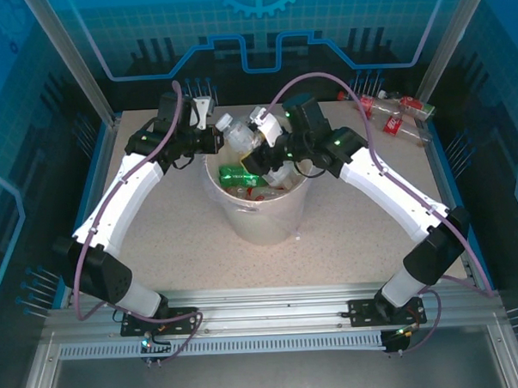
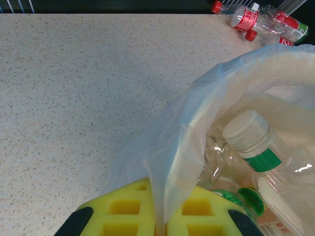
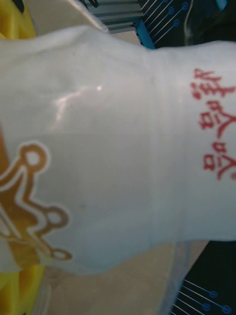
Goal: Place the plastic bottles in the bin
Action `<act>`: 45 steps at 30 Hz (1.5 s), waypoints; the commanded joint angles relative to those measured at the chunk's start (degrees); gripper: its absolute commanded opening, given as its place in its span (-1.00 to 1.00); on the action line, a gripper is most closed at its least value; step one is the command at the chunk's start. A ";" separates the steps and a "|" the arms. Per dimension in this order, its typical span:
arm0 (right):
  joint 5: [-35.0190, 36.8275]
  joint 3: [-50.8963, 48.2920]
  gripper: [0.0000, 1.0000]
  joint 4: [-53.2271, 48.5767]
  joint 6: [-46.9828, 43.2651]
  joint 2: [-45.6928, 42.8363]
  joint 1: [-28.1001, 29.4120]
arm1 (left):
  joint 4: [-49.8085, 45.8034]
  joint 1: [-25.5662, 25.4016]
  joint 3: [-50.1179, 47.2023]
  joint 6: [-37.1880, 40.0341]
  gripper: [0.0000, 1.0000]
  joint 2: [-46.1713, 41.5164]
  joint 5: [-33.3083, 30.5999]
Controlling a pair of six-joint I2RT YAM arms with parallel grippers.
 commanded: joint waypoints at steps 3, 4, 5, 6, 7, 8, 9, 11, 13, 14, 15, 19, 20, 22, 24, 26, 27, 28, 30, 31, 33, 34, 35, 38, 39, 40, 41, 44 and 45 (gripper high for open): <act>0.36 -1.76 0.48 2.00 0.58 -2.36 0.71 | -2.21 -1.05 -0.99 -3.27 -1.00 0.62 2.54; 0.36 -1.79 0.51 1.86 0.74 -2.36 0.71 | -2.15 -1.00 -1.15 -3.22 -1.00 0.52 2.51; 0.41 -1.69 0.55 1.56 0.54 -2.35 0.76 | -2.19 -1.00 -1.25 -3.19 -1.00 0.50 2.44; 0.47 -1.51 0.58 1.32 0.42 -2.36 0.80 | -2.22 -1.00 -1.27 -3.04 -1.00 0.47 2.44; 0.74 -1.20 0.62 0.99 0.12 -2.43 0.77 | -2.28 -0.99 -1.35 -2.95 -1.00 0.38 2.37; 1.07 -0.78 0.68 0.65 -0.17 -2.53 0.80 | -2.34 -0.98 -1.41 -2.88 -1.00 0.25 2.36; 1.42 -0.20 0.73 0.25 -0.50 -2.67 0.80 | -2.22 -0.99 -1.51 -2.80 -1.00 0.16 2.27; 2.22 1.30 0.77 -0.54 -1.22 -2.84 0.80 | -2.25 -0.98 -1.62 -2.69 -1.00 0.06 2.18; 3.01 2.95 0.77 -1.20 -1.83 -2.72 0.80 | -2.08 -1.00 -1.86 -2.68 -1.00 -0.18 2.16; 3.51 3.89 0.75 -1.78 -2.13 -2.55 0.80 | -2.12 -1.00 -1.99 -2.68 -1.00 -0.28 2.19; 4.35 4.82 0.75 -2.38 -2.53 -2.45 0.80 | -1.96 -0.99 -2.14 -2.73 -1.00 -0.38 2.17; 7.28 8.78 0.67 -5.34 -3.48 -2.37 -0.12 | -1.72 -1.00 -2.82 -2.71 -1.00 -0.92 2.10; 7.09 9.86 0.66 -6.52 -3.59 -2.06 -0.46 | -1.59 -1.00 -3.00 -2.64 -1.00 -1.07 2.09; 7.55 11.37 0.65 -8.13 -4.46 -1.65 -0.53 | -1.47 -0.96 -3.03 -2.71 -1.00 -1.02 2.16; 8.93 12.28 0.65 -9.26 -5.18 -1.65 -0.73 | -1.50 -1.00 -3.03 -2.77 -1.00 -1.17 2.25; 10.11 12.64 0.65 -9.83 -5.54 -2.20 -1.63 | -1.56 -0.98 -3.13 -2.74 -1.00 -1.32 2.18; 10.52 12.55 0.64 -9.75 -5.58 -2.83 -2.58 | -1.55 -0.98 -3.12 -2.68 -1.00 -1.35 2.05; 10.91 12.26 0.64 -9.49 -5.58 -3.47 -3.85 | -1.56 -0.94 -3.12 -2.60 -1.00 -1.43 2.00; 12.61 11.75 0.64 -9.38 -5.54 -4.43 -6.97 | -1.63 -0.97 -3.12 -2.71 -1.00 -1.38 2.09; 13.05 11.47 0.64 -9.44 -5.58 -4.73 -9.18 | -1.51 -1.00 -3.11 -2.70 -1.00 -1.46 2.16; 11.72 10.67 0.64 -9.07 -5.25 -5.17 -13.95 | -1.53 -0.99 -3.18 -2.77 -1.00 -1.39 2.24; 10.43 10.32 0.64 -8.83 -4.98 -5.02 -17.00 | -1.58 -0.96 -3.19 -2.77 -1.00 -1.39 2.27; 9.31 10.11 0.64 -8.70 -4.96 -4.72 -19.86 | -1.53 -1.00 -3.25 -2.80 -1.00 -1.38 2.23; 7.11 9.57 0.69 -8.46 -6.45 -2.56 -26.95 | -1.43 -0.98 -3.38 -2.92 -1.00 -1.52 2.36; 6.75 9.64 0.70 -8.47 -7.10 -1.48 -28.84 | -1.42 -0.98 -3.46 -2.95 -1.00 -1.60 2.33; 6.85 9.73 0.71 -8.26 -7.86 -0.19 -30.91 | -1.35 -1.00 -3.55 -2.95 -1.00 -1.64 2.25; 7.45 10.06 0.71 -8.13 -8.72 1.54 -32.79 | -1.42 -0.96 -3.64 -2.84 -1.00 -1.69 2.27; 10.44 12.39 0.73 -8.13 -10.46 7.90 -37.52 | -1.52 -0.92 -3.59 -2.59 -1.00 -1.82 2.14; 11.30 13.27 0.73 -8.12 -10.81 10.00 -38.80 | -1.65 -0.93 -3.64 -2.52 -1.00 -1.89 2.14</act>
